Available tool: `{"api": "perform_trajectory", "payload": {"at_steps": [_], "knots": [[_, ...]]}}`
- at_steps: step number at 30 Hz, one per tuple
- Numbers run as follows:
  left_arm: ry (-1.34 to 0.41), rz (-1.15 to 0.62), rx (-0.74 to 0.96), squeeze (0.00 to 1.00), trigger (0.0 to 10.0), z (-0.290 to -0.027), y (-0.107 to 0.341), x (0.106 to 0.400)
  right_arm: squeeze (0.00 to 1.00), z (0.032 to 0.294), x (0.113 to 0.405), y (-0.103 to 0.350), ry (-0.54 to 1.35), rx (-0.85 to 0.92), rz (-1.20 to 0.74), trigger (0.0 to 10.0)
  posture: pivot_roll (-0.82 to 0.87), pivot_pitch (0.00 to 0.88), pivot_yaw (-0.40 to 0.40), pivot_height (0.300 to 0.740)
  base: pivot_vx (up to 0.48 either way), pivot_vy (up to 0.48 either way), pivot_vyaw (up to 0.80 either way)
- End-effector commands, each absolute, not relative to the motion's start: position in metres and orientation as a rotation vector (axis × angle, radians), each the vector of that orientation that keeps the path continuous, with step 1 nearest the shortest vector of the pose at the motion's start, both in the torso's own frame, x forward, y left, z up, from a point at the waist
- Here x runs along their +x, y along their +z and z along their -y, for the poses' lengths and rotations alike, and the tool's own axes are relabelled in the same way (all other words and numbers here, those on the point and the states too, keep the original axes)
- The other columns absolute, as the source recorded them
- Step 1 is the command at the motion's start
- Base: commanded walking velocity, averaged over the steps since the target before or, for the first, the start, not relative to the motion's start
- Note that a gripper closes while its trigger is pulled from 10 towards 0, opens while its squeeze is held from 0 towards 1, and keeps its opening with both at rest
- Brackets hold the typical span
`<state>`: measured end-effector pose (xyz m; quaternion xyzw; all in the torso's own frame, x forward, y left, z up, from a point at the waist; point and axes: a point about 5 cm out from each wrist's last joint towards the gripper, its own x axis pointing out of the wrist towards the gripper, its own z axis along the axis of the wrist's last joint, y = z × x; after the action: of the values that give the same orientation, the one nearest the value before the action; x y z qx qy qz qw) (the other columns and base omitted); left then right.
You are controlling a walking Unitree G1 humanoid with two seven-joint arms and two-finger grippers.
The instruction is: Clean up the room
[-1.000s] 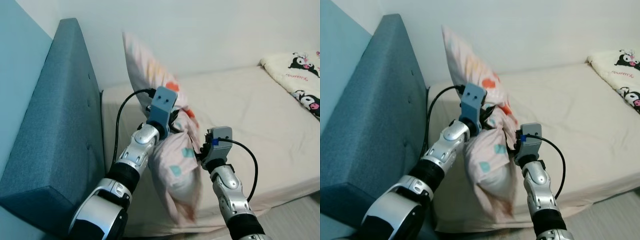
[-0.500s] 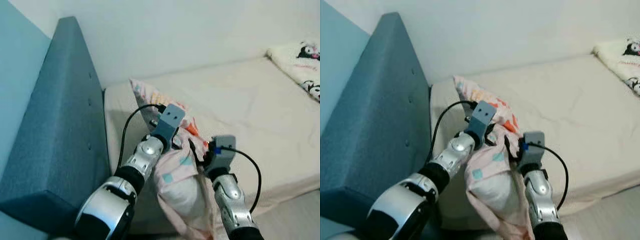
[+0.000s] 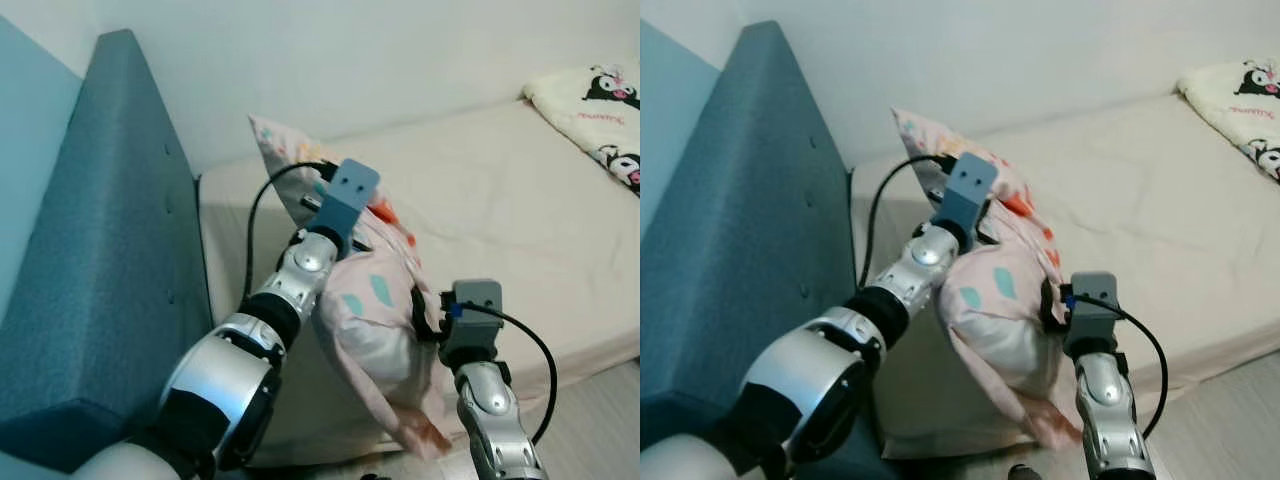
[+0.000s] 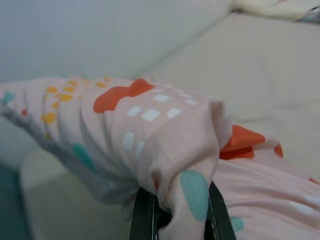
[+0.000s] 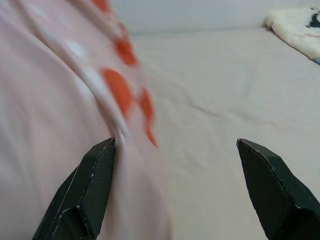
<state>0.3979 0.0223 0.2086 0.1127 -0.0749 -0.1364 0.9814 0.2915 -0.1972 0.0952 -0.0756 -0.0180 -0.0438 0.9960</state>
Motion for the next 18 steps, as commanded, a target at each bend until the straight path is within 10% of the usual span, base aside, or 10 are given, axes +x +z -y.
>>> {"api": "perform_trajectory", "payload": {"at_steps": [1,18], "knots": [[-0.145,0.082,0.224,0.0,10.0,-0.05,0.191,0.401,0.0,0.194,0.288,0.093,-0.089,-0.142,0.02,10.0,-0.3,0.22,0.108,0.74,0.0,0.0,0.0],[0.142,-0.063,0.31,0.0,10.0,-0.114,0.136,0.39,0.0,0.186,0.284,0.095,-0.071,-0.138,0.007,10.0,-0.32,0.233,0.099,0.74,0.0,0.0,0.0]]}}
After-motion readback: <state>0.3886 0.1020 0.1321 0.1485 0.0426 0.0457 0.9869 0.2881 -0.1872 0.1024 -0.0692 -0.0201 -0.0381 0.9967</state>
